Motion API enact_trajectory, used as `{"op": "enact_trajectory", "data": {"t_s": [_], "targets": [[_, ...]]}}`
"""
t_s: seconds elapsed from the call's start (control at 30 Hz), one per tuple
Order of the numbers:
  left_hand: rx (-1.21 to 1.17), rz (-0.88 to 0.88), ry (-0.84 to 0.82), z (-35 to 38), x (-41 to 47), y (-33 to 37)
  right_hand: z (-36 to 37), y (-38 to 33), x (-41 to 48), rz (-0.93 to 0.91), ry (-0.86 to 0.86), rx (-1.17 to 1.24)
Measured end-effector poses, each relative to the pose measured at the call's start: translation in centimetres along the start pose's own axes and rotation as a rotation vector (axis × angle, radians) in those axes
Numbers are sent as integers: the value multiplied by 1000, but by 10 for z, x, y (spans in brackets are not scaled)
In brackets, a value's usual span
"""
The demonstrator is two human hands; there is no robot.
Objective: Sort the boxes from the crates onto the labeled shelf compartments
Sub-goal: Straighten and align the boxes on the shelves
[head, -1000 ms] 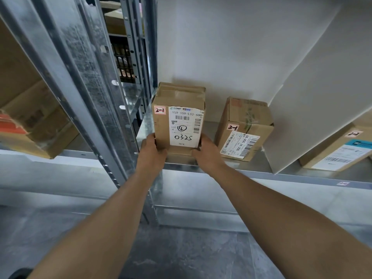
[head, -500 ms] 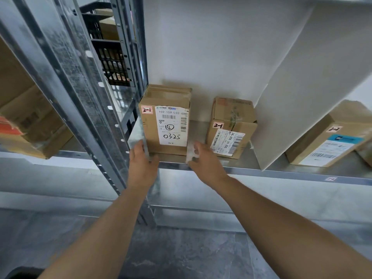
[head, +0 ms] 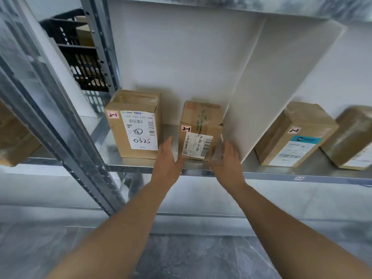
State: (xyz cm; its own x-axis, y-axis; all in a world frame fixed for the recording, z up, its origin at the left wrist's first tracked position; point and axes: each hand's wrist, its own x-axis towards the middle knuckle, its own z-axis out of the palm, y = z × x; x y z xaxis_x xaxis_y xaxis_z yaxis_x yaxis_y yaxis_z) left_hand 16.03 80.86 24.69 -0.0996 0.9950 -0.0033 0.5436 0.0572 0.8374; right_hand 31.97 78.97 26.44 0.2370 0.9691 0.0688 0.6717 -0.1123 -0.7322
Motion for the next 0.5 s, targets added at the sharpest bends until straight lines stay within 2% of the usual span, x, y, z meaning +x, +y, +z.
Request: {"op": "enact_trajectory", "data": {"t_s": [0.23, 0.5], "targets": [[28, -24, -44, 8, 22, 11, 6, -1, 33, 29, -139, 108], [4, -38, -26, 21, 15, 7, 7, 11, 28, 36, -107, 127]]}}
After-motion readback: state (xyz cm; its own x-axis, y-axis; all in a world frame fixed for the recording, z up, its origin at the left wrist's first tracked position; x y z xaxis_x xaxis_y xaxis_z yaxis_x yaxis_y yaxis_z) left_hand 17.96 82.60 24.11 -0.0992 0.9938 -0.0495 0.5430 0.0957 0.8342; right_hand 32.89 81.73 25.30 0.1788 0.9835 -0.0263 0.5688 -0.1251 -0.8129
